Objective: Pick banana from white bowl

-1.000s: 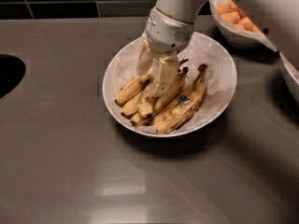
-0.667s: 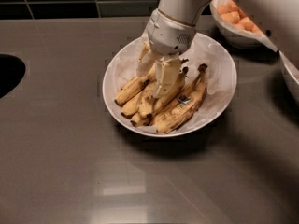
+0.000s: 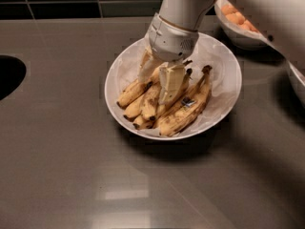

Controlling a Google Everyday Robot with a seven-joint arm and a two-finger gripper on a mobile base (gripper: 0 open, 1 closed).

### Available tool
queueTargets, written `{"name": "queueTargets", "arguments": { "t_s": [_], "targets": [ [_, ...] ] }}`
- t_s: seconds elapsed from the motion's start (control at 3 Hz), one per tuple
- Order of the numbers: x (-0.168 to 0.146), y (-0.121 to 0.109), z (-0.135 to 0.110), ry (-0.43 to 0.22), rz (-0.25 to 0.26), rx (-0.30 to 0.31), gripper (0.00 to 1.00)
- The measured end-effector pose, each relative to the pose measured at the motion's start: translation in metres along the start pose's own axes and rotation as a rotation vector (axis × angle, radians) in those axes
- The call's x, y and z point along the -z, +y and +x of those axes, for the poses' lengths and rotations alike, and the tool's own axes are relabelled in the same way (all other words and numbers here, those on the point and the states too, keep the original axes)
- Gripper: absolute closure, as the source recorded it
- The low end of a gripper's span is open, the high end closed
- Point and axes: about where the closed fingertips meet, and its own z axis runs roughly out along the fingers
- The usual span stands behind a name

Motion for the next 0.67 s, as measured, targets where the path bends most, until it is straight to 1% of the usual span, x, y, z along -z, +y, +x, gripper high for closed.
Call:
{"name": "queueTargets", "arguments": {
  "t_s": [0.33,0.67],
  "targets": [
    [-0.0075,-0.0005,0.0040,0.023,-0.021,0.017,0.44],
    [-0.0163,-0.0019,0.0084,0.070,-0.052,0.019,0.49]
  ]
}}
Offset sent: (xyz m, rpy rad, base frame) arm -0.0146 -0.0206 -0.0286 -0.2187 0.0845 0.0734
